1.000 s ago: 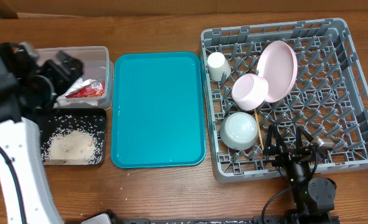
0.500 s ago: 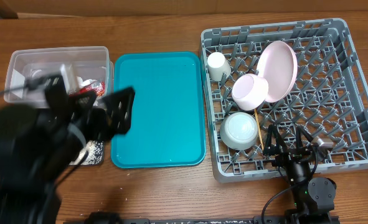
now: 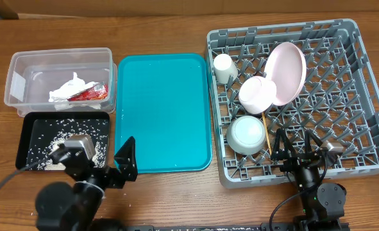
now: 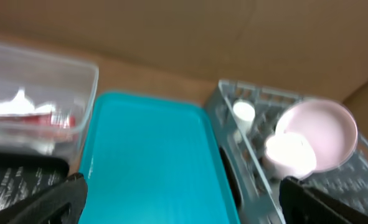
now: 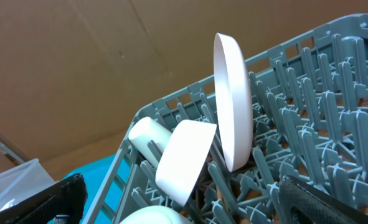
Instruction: Sort waste into correct bins and load items into the dishwasher
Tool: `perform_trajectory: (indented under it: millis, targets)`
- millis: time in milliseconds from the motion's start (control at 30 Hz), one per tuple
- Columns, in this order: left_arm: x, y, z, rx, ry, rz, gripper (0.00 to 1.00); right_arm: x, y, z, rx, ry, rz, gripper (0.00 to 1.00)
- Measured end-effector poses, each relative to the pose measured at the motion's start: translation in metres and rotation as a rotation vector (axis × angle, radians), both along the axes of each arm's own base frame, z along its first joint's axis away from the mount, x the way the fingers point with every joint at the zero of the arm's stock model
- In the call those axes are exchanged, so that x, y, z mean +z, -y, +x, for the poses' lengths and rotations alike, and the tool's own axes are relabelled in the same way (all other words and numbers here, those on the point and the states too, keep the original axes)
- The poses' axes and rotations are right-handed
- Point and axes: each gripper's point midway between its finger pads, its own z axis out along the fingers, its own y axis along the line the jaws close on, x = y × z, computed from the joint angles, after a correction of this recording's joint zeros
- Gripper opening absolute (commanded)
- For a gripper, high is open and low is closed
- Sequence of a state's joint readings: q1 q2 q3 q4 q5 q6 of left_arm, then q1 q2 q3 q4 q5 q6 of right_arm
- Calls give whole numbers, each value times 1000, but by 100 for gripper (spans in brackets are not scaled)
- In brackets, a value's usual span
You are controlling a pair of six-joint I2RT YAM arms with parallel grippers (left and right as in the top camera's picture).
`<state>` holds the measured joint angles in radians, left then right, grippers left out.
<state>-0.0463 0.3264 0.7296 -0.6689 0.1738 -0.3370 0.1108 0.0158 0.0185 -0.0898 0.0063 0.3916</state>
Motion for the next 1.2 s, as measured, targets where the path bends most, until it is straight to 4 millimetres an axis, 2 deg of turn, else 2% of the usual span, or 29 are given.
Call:
perform_trajectory:
  millis: [267,467,800,967,1100,1200]
  targets:
    - [-12,-1,24,16,343,-39,100,0,0,0,0,0,0,100]
    - [-17,-6,26,44,523,-54,100,0,0,0,-1,0,0,100]
    - [-68,-21,38,130,424,-28,100,0,0,0,0,0,0,100]
    - [-96,-29,42,165,329,69,100,0,0,0,0,0,0,100]
    - [-126,-33,42,166,214,151,100,0,0,0,0,0,0,100]
    - [-130,-33,41,159,207,205,100,0,0,0,0,-1,0,100]
